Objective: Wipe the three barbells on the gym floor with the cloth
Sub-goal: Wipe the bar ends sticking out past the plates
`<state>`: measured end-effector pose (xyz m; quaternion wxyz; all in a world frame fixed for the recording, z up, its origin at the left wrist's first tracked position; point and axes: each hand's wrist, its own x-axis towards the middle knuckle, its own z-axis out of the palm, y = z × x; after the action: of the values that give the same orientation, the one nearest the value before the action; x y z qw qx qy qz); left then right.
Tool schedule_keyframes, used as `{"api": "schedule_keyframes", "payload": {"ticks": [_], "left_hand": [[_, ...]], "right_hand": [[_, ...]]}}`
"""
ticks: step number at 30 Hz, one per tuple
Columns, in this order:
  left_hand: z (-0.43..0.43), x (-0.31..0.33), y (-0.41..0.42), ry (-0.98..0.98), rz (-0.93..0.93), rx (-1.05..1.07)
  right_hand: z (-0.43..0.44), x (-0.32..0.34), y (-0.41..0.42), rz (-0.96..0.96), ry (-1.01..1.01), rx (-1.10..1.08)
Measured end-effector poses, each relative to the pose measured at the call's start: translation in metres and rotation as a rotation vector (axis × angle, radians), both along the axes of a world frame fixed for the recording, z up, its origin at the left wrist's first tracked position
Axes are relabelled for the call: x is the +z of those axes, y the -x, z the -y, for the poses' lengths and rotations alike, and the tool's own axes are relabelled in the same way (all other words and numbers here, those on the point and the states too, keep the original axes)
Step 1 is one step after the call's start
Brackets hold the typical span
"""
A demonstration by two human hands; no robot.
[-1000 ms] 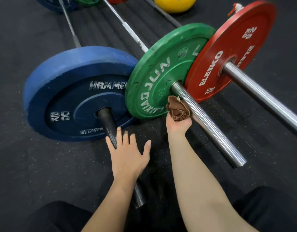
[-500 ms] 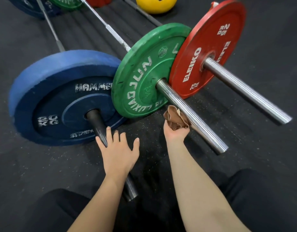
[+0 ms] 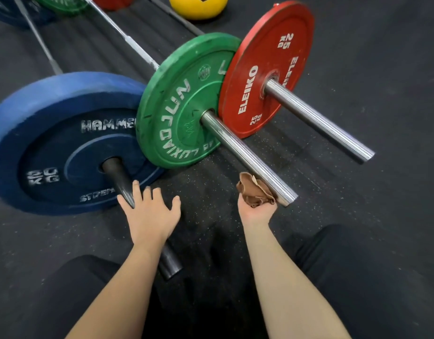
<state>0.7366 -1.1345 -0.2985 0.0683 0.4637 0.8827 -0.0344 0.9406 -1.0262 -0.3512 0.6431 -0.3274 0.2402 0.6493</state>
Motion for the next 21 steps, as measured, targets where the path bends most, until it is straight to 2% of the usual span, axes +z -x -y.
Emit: {"api": "schedule_keyframes", "payload": {"ticks": [2, 5, 8, 11, 14, 16, 18, 21], "left_hand": [[0.001, 0.0, 0.0, 0.002, -0.007, -0.004], [0.002, 0.001, -0.001, -0.01, -0.007, -0.012], [0.003, 0.003, -0.002, -0.007, -0.003, -0.005], [0.002, 0.003, -0.001, -0.011, 0.007, -0.005], [0.0, 0.005, -0.001, -0.001, -0.006, -0.013], [0.0, 0.005, -0.001, -0.007, -0.011, -0.017], [0.0, 0.003, 0.0, -0.021, -0.007, -0.016], [0.0, 0.001, 0.001, -0.041, -0.01, -0.018]], "right_hand": [[0.019, 0.007, -0.005, 0.046, -0.022, 0.072], [0.051, 0.027, -0.007, 0.095, -0.023, 0.317], [0.048, 0.063, 0.004, 0.145, -0.078, 0.494], [0.006, 0.103, 0.011, 0.443, -0.167, 0.62], [-0.055, 0.133, 0.011, 0.862, -0.234, 0.535], [-0.1, 0.139, 0.009, 1.142, -0.207, 0.561], [-0.138, 0.131, 0.013, 1.294, -0.151, 0.699], [-0.169, 0.105, 0.033, 1.395, -0.175, 1.064]]}}
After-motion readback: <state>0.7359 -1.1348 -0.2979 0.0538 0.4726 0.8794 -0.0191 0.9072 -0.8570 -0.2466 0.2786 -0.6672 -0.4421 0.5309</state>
